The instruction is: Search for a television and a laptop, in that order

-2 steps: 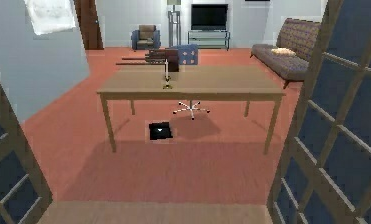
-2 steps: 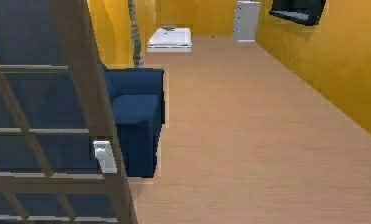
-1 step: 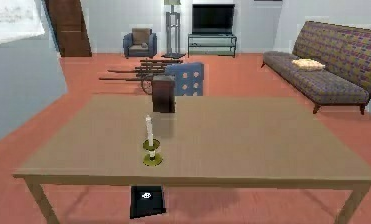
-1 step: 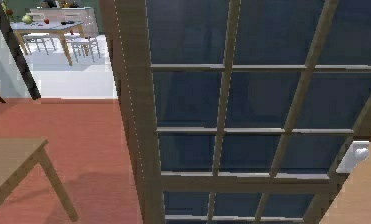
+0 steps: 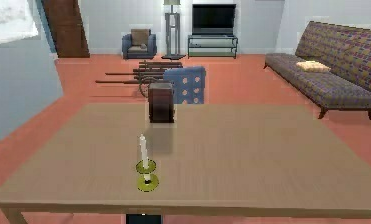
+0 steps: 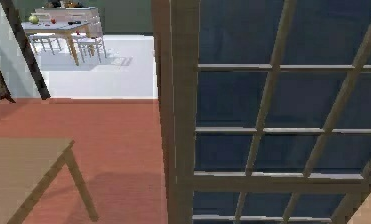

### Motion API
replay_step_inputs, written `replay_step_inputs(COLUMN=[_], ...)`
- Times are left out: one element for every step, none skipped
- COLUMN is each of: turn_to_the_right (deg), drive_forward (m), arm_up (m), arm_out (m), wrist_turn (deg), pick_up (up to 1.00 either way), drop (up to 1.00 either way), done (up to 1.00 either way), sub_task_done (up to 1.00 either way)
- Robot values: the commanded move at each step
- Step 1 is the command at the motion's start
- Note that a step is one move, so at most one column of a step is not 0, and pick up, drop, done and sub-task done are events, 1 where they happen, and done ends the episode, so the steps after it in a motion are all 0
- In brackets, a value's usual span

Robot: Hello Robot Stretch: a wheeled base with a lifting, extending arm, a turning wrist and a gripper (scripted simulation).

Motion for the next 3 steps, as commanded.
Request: replay_step_inputs(turn_to_the_right=[45.0,18.0,0.0], drive_forward=[0.0,0.0,0.3], arm_up=[0.0,0.0,0.0], arm_out=[0.0,0.0,0.0], wrist_turn=[0.0,0.0,0.0], pick_up=[0.0,0.0,0.0], drop=[0.0,0.0,0.0], done=[0.0,0.0,0.0], sub_task_done=[0.0,0.0,0.0])
